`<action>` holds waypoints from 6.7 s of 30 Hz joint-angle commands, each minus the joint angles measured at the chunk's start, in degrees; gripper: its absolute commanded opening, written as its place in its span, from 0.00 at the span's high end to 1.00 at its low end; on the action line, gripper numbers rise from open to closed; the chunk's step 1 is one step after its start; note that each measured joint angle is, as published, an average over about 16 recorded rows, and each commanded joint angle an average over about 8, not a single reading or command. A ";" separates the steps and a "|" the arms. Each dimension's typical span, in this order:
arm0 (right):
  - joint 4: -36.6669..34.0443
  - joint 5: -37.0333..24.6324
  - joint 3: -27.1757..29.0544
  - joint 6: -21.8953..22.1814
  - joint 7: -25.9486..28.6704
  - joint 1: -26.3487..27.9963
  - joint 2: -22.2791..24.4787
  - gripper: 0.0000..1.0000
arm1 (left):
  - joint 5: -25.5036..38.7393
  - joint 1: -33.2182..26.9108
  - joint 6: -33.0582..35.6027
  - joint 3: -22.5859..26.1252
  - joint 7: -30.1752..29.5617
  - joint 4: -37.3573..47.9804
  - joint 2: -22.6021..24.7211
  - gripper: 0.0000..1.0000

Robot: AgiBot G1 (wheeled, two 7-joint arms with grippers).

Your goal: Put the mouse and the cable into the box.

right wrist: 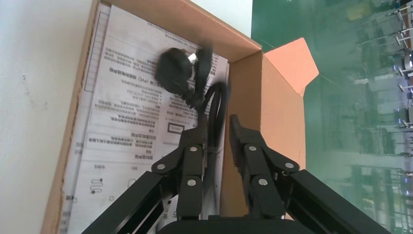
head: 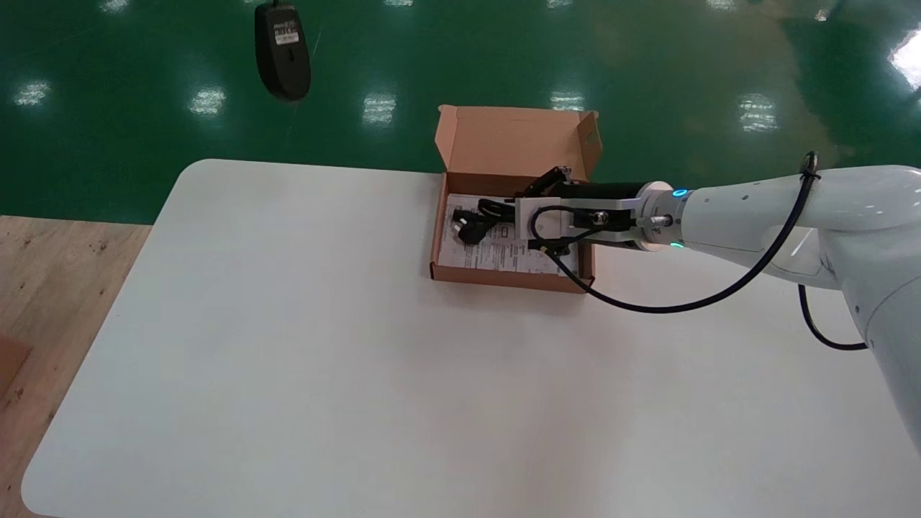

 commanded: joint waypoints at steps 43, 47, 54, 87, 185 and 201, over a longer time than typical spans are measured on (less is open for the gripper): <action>-4.04 -7.23 -4.50 -10.74 1.53 21.64 31.25 0.00 | -24.74 33.30 -22.32 18.11 -9.10 -20.43 11.27 1.00; -4.10 -7.13 -4.44 -11.31 1.68 21.43 30.98 0.00 | -26.56 34.51 -24.01 20.94 -13.01 -18.56 11.16 1.00; -3.81 -6.70 -4.14 -12.35 1.50 21.09 30.48 0.00 | -28.82 35.53 -24.05 24.58 -20.09 -15.90 10.89 1.00; -0.85 -13.30 -8.55 -13.09 3.29 23.78 35.29 0.00 | -31.37 36.36 -35.86 36.27 -27.92 -19.83 11.17 0.11; 70.69 45.99 16.73 -35.57 69.03 -37.37 42.18 0.00 | -49.95 73.82 15.24 -26.50 -48.74 -68.05 -33.53 0.00; 69.12 44.71 16.19 -35.13 68.09 -36.04 42.06 0.00 | -49.80 73.16 14.10 -25.01 -48.70 -67.08 -32.70 0.00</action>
